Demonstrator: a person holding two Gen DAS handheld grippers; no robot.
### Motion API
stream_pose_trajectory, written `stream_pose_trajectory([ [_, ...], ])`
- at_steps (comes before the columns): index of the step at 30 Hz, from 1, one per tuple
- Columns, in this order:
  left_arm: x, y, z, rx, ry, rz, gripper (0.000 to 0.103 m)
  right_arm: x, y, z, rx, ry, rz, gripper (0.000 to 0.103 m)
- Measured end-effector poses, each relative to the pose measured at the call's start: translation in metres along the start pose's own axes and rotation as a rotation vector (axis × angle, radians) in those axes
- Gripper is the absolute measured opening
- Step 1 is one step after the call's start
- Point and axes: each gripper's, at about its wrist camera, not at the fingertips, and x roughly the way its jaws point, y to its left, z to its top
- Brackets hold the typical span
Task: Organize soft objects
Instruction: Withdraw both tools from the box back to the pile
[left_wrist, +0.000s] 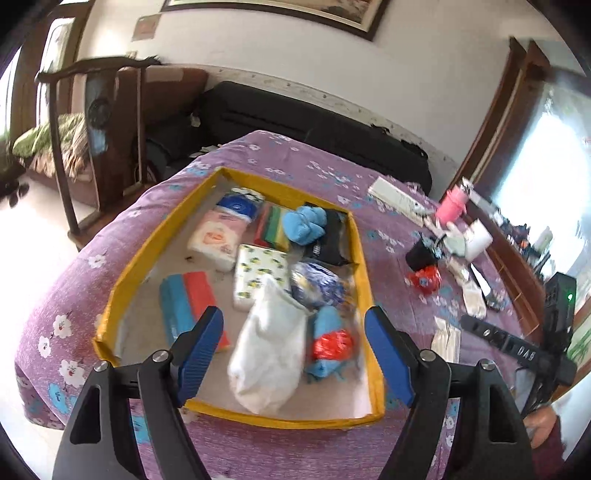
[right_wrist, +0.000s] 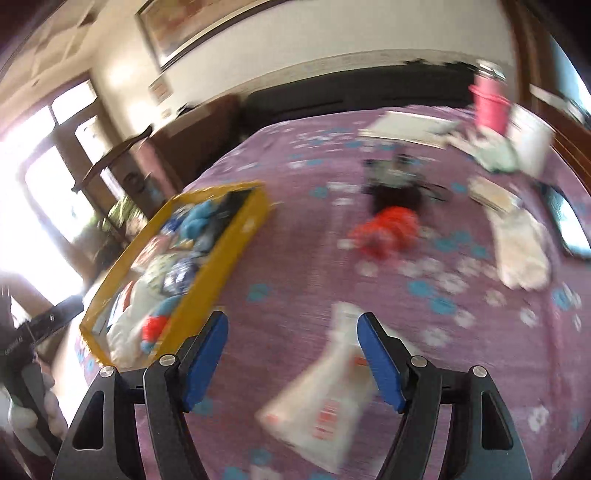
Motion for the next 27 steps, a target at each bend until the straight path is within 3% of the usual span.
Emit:
stream_pose_trajectory([
  [7, 0.004, -0.052, -0.009, 0.117, 0.022, -0.027, 0.084, -0.032, -0.084, -0.014, 0.147, -0.041, -0.085, 0.077],
  [13, 0.018, -0.099, -0.022, 0.219, 0.075, -0.059, 0.084, -0.052, -0.129, -0.028, 0.251, -0.066, -0.118, 0.078],
  [20, 0.05, -0.168, -0.056, 0.383, 0.181, -0.139, 0.084, -0.058, -0.153, -0.037, 0.305, -0.079, -0.12, 0.079],
  [27, 0.091, -0.211, -0.073, 0.507, 0.25, -0.109, 0.084, -0.06, -0.152, -0.04, 0.294, -0.09, -0.095, 0.081],
])
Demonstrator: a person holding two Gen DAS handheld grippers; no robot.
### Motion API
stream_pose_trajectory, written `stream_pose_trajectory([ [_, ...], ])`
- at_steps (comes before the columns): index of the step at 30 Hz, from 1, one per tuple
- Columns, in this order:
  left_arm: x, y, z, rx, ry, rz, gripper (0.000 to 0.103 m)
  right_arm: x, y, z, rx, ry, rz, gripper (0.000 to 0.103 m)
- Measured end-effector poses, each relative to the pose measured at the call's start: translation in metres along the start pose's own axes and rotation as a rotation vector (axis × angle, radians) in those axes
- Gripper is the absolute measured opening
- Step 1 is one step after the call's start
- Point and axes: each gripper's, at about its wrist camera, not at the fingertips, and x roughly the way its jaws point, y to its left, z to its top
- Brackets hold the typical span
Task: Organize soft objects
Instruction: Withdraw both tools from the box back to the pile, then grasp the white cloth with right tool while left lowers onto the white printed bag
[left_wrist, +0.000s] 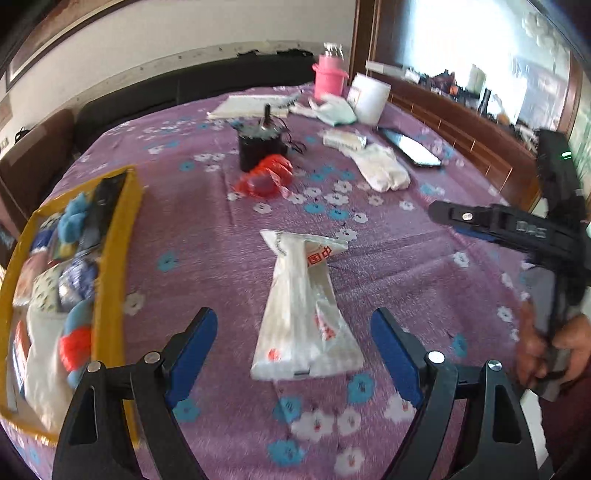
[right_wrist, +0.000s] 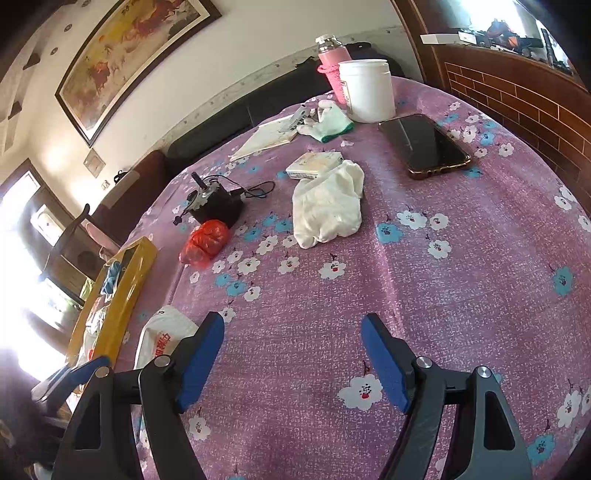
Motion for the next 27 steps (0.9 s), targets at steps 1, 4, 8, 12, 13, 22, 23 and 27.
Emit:
stream_pose_trajectory([
  [1, 0.007, -0.001, 0.004, 0.0, 0.011, 0.011, 0.084, 0.0, 0.0, 0.0, -0.001, 0.0, 0.004, 0.081],
  [4, 0.026, -0.002, 0.014, -0.011, 0.042, 0.022, 0.084, 0.0, -0.001, 0.0, 0.002, 0.007, 0.014, 0.082],
  [8, 0.046, -0.001, 0.022, -0.036, 0.087, 0.031, 0.084, 0.004, 0.0, 0.009, -0.029, 0.015, -0.027, 0.082],
  [12, 0.058, -0.002, 0.019, -0.04, 0.1, 0.016, 0.093, 0.009, -0.003, 0.035, -0.054, -0.006, -0.092, 0.086],
  [13, 0.059, -0.004, 0.019, -0.028, 0.109, 0.01, 0.097, 0.012, -0.005, 0.042, -0.05, -0.004, -0.107, 0.086],
  [22, 0.063, -0.012, 0.018, 0.017, 0.139, 0.019, 0.103, 0.077, -0.005, 0.092, -0.045, 0.048, -0.193, 0.086],
  [23, 0.064, -0.012, 0.018, 0.017, 0.139, 0.019, 0.103, 0.087, -0.003, 0.095, -0.051, 0.061, -0.201, 0.086],
  [27, 0.063, -0.012, 0.018, 0.018, 0.139, 0.018, 0.103, 0.11, -0.001, 0.097, -0.054, 0.092, -0.2, 0.089],
])
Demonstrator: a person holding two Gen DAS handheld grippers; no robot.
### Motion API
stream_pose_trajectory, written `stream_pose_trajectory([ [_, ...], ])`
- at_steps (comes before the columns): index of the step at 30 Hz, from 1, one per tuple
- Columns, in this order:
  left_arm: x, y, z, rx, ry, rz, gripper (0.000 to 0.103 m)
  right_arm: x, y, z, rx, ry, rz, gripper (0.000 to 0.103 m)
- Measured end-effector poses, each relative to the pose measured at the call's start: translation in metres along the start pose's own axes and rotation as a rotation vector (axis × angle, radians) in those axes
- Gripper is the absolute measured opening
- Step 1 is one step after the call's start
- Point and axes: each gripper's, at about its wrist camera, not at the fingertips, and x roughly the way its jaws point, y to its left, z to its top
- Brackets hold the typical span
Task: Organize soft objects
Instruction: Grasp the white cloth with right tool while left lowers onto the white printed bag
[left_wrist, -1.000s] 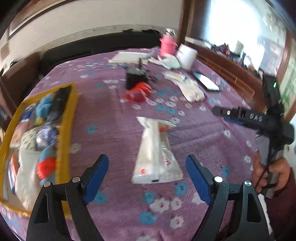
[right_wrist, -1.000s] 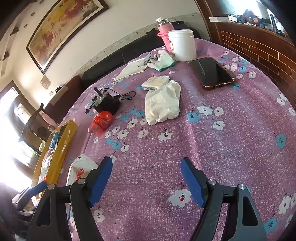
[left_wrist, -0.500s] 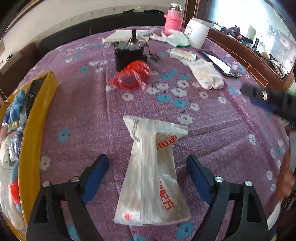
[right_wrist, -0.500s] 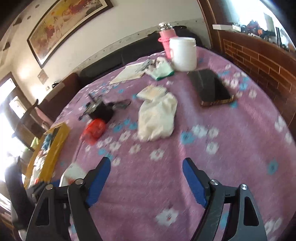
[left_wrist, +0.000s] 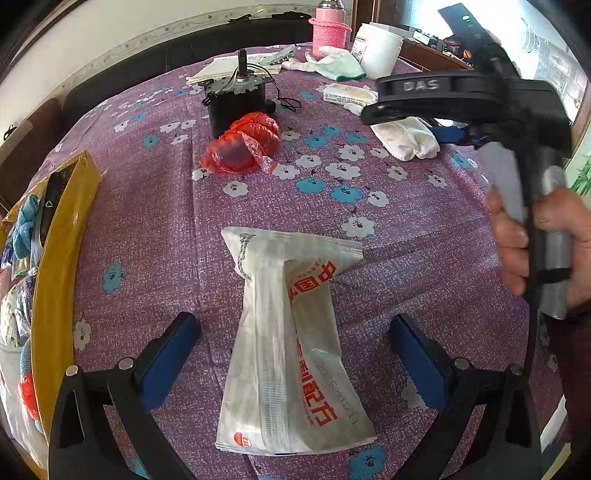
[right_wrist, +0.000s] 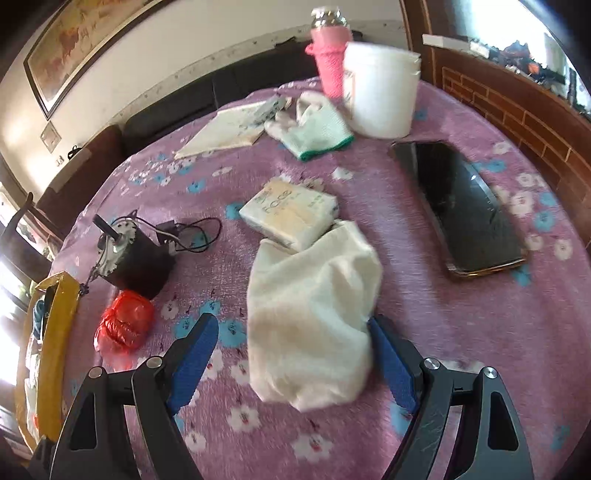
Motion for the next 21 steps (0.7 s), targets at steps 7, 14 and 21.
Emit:
stream_pose_trajectory([
  [7, 0.0002, 0.0006, 0.0001, -0.003, -0.002, 0.001, 0.103, -0.0026, 0.0073, -0.0071, -0.064, -0.038, -0.013, 0.085],
  [14, 0.0001, 0.0008, 0.0002, -0.003, -0.002, 0.001, 0.103, -0.0018, 0.0104, -0.0092, -0.086, -0.042, -0.08, 0.068],
  [21, 0.0003, 0.0006, -0.0001, -0.002, -0.002, 0.001, 0.103, -0.0019, 0.0085, -0.0095, -0.079, -0.049, -0.106, 0.059],
])
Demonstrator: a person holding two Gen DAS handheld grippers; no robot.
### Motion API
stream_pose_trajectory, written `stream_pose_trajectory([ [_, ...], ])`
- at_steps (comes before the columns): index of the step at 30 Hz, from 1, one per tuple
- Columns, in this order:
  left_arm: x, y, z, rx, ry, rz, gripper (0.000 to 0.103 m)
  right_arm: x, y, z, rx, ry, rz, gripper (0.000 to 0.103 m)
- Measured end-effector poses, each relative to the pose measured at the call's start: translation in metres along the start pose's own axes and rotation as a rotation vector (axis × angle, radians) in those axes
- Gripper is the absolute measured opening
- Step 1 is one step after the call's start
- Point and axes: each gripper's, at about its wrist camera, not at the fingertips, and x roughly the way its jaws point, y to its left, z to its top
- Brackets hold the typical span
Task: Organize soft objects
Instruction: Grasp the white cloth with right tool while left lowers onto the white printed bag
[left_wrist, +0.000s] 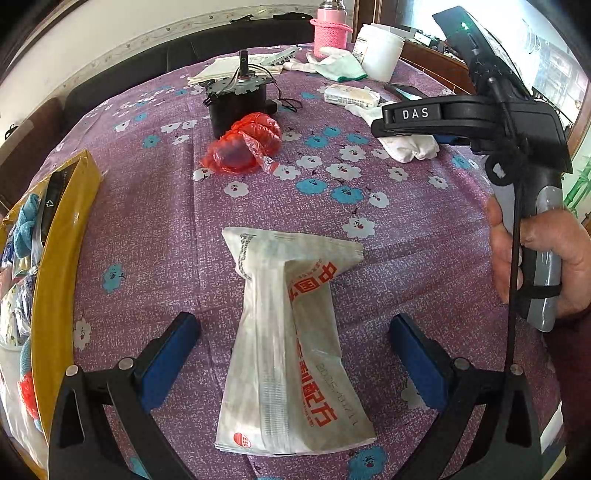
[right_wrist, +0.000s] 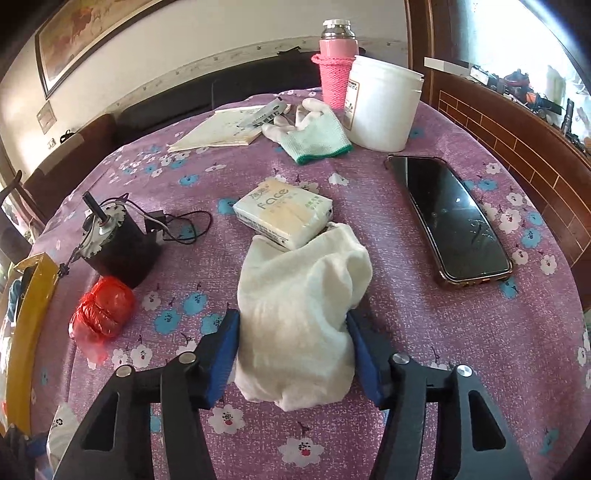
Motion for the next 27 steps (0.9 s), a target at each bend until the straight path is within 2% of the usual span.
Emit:
stream_pose_trajectory([
  [16, 0.0, 0.0003, -0.0005, 0.0, -0.001, 0.0, 0.103, -0.0012, -0.0057, -0.0013, 0.035, -0.011, 0.025, 0.058],
  [25, -0.0003, 0.0002, -0.0009, 0.0, -0.001, 0.001, 0.103, 0.0001, -0.0014, 0.0001, 0.017, -0.005, 0.006, 0.058],
  [26, -0.0002, 0.0002, -0.0009, 0.0, -0.001, 0.001, 0.103, 0.0008, 0.0008, 0.0006, 0.004, -0.001, -0.006, 0.055],
  [27, -0.0002, 0.0001, -0.0009, 0.0, -0.001, 0.001, 0.103, 0.0008, 0.0038, 0.0004, -0.019, 0.002, -0.033, 0.043],
])
